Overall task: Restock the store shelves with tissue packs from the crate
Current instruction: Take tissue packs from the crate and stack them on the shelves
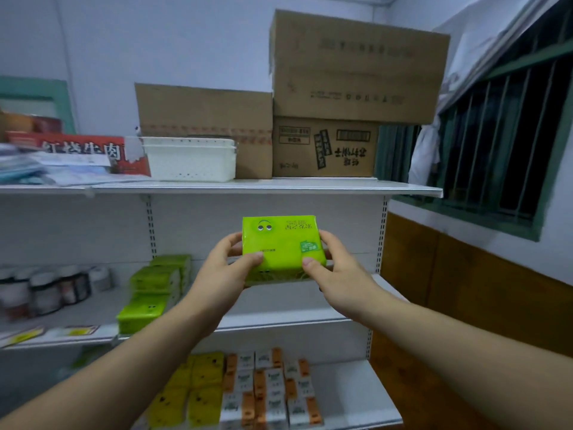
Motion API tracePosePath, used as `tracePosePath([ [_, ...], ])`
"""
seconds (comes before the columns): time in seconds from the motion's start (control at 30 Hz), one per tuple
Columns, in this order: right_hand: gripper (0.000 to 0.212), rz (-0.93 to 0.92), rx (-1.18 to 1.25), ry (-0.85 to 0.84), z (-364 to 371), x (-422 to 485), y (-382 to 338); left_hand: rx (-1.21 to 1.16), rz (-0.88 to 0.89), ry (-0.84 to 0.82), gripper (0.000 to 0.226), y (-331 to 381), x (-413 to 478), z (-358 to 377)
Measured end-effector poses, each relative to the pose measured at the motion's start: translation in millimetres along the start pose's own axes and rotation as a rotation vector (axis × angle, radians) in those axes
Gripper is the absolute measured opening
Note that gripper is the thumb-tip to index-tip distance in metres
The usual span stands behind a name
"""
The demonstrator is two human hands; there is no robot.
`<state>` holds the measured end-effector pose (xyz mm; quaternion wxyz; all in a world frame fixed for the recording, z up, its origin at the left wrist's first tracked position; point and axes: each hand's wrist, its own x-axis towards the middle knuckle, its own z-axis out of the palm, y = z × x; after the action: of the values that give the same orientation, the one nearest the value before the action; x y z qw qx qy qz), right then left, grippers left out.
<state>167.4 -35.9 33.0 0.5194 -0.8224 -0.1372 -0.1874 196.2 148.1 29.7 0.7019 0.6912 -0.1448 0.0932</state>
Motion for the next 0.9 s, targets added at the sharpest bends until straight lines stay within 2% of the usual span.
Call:
tracePosePath([
  [0.13,0.040,0.012,-0.009,-0.044,49,8,-11,0.037,-0.024,0.024,0.038,-6,-10,-51],
  [0.3,0.043,0.064,-0.090,-0.097,139,11,-12,0.037,-0.142,0.059,0.026,-28,-25,-128],
  [0.5,0.052,0.157,-0.161,-0.221,236,4,-5,0.148,-0.238,0.099,0.029,-71,-34,-218],
  [0.7,0.053,0.260,-0.154,-0.237,303,6,10,0.247,-0.314,0.123,0.017,-110,-32,-267],
  [0.9,0.053,0.326,-0.110,-0.255,330,24,36,0.295,-0.362,0.158,0.012,-147,-11,-282],
])
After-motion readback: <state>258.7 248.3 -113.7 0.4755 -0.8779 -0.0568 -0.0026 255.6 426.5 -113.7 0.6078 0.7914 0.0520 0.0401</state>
